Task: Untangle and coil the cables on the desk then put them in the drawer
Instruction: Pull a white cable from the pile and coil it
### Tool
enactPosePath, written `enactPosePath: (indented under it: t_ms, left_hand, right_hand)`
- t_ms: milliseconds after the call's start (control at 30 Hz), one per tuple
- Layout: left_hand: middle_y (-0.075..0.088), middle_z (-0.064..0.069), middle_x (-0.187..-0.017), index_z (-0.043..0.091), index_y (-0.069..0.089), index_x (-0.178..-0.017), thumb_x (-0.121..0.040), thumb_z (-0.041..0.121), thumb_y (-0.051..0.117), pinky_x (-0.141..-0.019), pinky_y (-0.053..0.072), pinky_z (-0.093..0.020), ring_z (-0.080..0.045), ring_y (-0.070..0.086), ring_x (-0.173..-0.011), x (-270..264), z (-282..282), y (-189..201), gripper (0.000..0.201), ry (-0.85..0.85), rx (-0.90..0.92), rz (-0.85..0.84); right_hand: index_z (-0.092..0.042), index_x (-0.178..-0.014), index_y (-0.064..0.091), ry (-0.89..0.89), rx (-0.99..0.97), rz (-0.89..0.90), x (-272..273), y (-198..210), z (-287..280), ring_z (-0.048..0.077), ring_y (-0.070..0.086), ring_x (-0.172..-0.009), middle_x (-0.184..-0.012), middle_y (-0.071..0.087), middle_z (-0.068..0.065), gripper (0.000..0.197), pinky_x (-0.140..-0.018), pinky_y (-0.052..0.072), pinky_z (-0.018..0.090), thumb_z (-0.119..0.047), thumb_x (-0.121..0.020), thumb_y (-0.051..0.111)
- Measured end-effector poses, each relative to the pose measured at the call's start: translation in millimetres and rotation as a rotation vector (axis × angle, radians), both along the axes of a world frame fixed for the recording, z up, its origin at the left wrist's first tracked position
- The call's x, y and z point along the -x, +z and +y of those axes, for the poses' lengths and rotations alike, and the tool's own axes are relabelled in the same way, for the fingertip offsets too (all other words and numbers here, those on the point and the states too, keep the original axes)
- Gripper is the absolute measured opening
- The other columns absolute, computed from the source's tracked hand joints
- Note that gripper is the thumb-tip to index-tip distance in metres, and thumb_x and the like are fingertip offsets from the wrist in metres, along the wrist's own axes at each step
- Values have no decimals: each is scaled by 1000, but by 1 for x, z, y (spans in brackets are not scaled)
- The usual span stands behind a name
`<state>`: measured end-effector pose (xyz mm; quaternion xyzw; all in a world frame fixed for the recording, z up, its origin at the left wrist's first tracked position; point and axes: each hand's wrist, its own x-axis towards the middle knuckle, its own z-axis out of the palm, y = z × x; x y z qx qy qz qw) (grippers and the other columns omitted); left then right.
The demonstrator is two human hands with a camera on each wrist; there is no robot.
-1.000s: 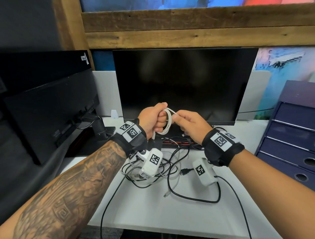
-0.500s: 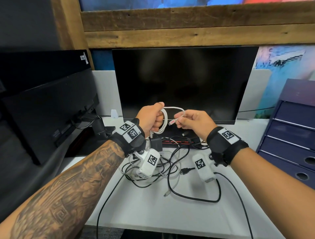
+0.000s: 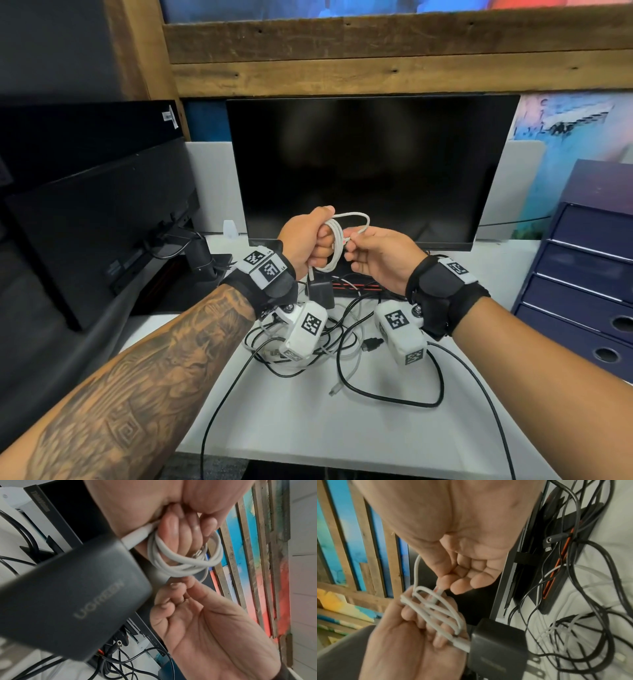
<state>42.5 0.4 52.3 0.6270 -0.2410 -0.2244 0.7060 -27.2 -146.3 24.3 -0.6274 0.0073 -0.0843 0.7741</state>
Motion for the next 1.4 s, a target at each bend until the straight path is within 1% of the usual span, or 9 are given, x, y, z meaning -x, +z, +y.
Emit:
enactPosePath:
  t_ms: [200,333,433,533,767,933,1033,1233,1400]
  left_hand:
    - [29,2,-50,18,37,-54,-104,35,43,-43,18,-24,-11,20,-42,2,-1,-3,54,10,-44,-121]
    - [30,3,-50,18,38,-56,-104,36,43,-43,18,-24,-12,21,-43,0,0,-5,52,20,-1,-120]
    - [32,2,-51,17,40,-58,-104,37,46,-43,22,-24,-14,24,-46,-3,-1,-6,51,48,14,-139]
    - [38,-1,-55,16,43,-59,-103,40,47,-44,27,-26,-16,33,-48,-8,2,-9,50,89,8,-194]
    - [37,0,-50,10,47,-66,-104,38,46,-45,29,-25,-13,30,-44,-7,1,-12,47,-1,17,-144]
    - [38,2,-50,12,47,-61,-103,40,47,-51,39,-25,-14,37,-46,-7,-2,-13,51,-63,-3,-144]
    - [36,3,-52,11,48,-64,-104,38,46,-50,38,-25,-13,32,-47,-10,-4,-16,48,-32,23,-211]
    - [44,4,-54,14,52,-66,-102,39,49,-56,42,-28,-12,41,-50,-16,-7,-18,44,167,-17,-338]
    - [47,-6,-60,12,51,-66,-103,35,47,-51,42,-26,-12,43,-49,-25,0,-15,43,272,19,-281]
  right_hand:
    - [-6,-120,67,-74,103,-10,-1,-10,4,16,61,-91,-101,67,9,24,-71,52,23,-15,-102,54]
    - [-9,-118,64,-152,61,-83,-3,-8,9,14,66,-82,-92,70,8,19,-71,54,24,-8,-100,58]
    - [-11,-108,68,-243,161,-61,-2,-6,13,15,68,-84,-90,74,5,18,-69,54,26,-21,-103,53]
    - [-9,-112,71,-174,213,25,2,1,20,15,68,-93,-103,76,6,43,-76,53,30,-40,-106,41]
    - [-25,-109,71,124,179,158,7,4,23,11,68,-100,-101,73,-4,34,-94,52,39,-52,-94,58]
    - [-21,-109,64,125,257,178,6,6,20,13,70,-94,-97,71,-3,19,-84,57,37,-21,-92,72]
    - [-14,-114,58,-48,306,150,2,7,22,19,74,-95,-102,74,5,32,-78,61,36,1,-88,67]
    - [-6,-139,50,-282,462,113,-5,6,30,22,77,-77,-97,75,15,44,-57,62,30,-4,-96,61]
    - [-15,-123,64,-334,671,89,-5,5,30,26,75,-71,-86,75,11,28,-65,63,38,-7,-98,54]
